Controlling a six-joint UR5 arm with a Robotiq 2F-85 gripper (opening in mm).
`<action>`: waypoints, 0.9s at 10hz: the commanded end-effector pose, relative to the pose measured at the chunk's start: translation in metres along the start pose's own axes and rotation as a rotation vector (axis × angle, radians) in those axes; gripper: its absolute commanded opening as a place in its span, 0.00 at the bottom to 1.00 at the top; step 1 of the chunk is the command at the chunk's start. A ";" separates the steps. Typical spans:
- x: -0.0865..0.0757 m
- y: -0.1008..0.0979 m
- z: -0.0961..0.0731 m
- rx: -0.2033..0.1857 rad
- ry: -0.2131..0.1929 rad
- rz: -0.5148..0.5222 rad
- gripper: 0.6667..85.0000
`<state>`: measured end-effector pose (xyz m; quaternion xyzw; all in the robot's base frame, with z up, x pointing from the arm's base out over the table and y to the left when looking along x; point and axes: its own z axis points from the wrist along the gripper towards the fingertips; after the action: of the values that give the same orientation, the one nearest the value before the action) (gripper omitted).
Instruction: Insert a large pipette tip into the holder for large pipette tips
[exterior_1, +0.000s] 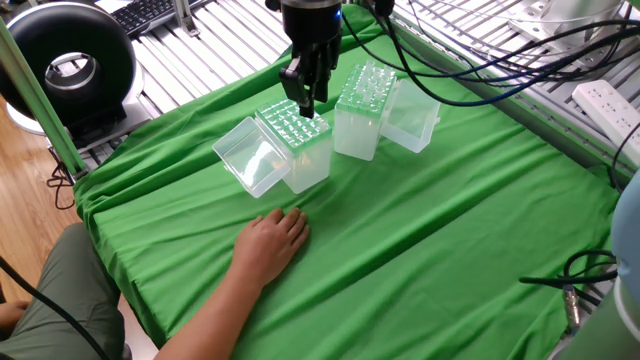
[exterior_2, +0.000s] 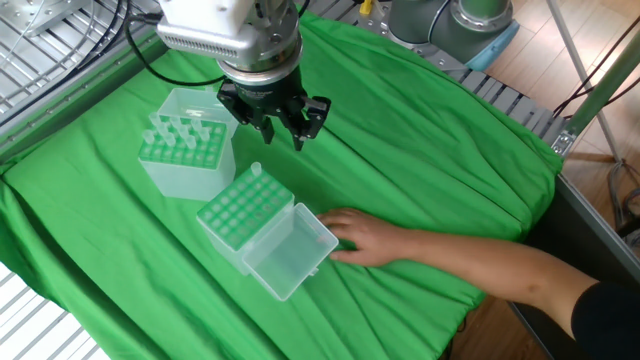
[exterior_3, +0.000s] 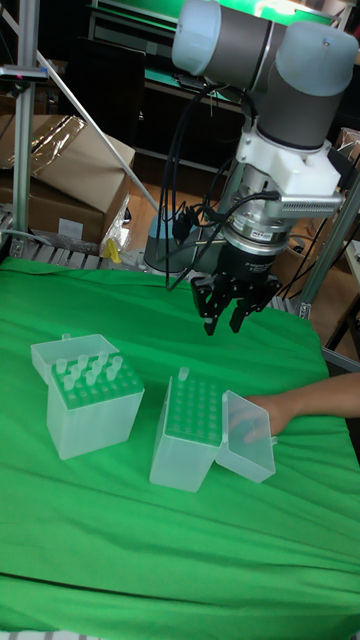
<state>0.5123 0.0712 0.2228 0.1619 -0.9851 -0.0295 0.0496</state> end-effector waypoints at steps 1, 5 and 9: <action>0.001 0.001 -0.001 -0.004 0.003 0.070 0.51; -0.006 -0.011 -0.002 0.042 -0.023 0.004 0.49; 0.007 -0.081 0.008 0.022 -0.055 -0.166 0.52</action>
<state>0.5258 0.0231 0.2155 0.2024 -0.9786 -0.0183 0.0326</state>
